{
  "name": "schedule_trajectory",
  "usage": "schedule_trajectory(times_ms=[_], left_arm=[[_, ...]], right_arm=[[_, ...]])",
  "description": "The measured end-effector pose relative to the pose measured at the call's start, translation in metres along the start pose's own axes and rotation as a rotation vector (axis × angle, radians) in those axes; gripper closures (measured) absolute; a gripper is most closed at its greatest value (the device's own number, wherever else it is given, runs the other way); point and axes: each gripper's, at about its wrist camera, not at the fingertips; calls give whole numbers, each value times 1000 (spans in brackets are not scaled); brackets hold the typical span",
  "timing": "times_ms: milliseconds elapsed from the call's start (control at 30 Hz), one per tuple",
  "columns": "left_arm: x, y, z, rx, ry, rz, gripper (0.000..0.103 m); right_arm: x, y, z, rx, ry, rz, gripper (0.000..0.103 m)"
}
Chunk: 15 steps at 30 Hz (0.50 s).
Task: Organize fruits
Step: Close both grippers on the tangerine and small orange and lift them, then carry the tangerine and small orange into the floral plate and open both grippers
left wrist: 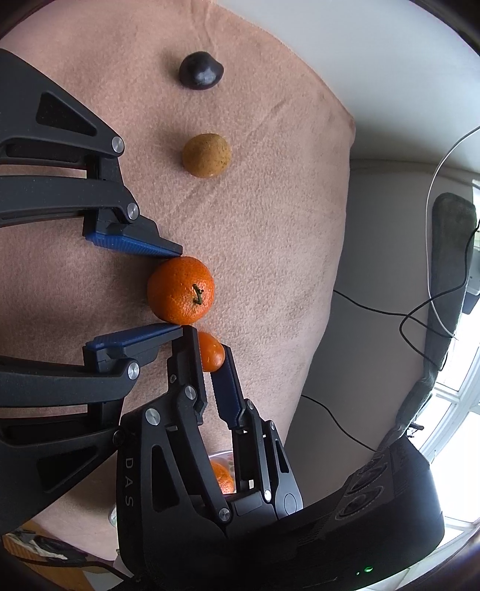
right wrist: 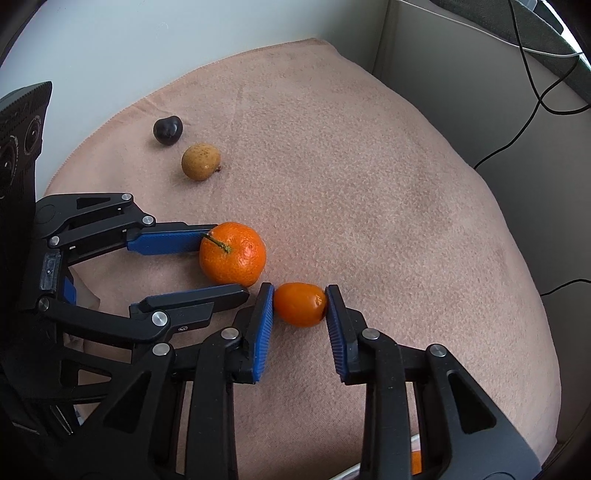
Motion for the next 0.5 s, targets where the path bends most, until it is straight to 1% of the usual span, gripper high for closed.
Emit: schedule_trajectory(times_ms=[200, 500], left_arm=[[-3, -13, -2, 2, -7, -20, 69], [-1, -35, -17, -8, 6, -60, 69]], right_arm=[[-9, -21, -11, 13, 31, -52, 74], [-39, -66, -20, 38, 97, -140, 74]])
Point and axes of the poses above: each gripper's, at about its wrist camera, not at the fingertips, and y roughly the way its jaws point, z to its left, x to its top, and after that the axes turned 14 degrees about y, right-handed
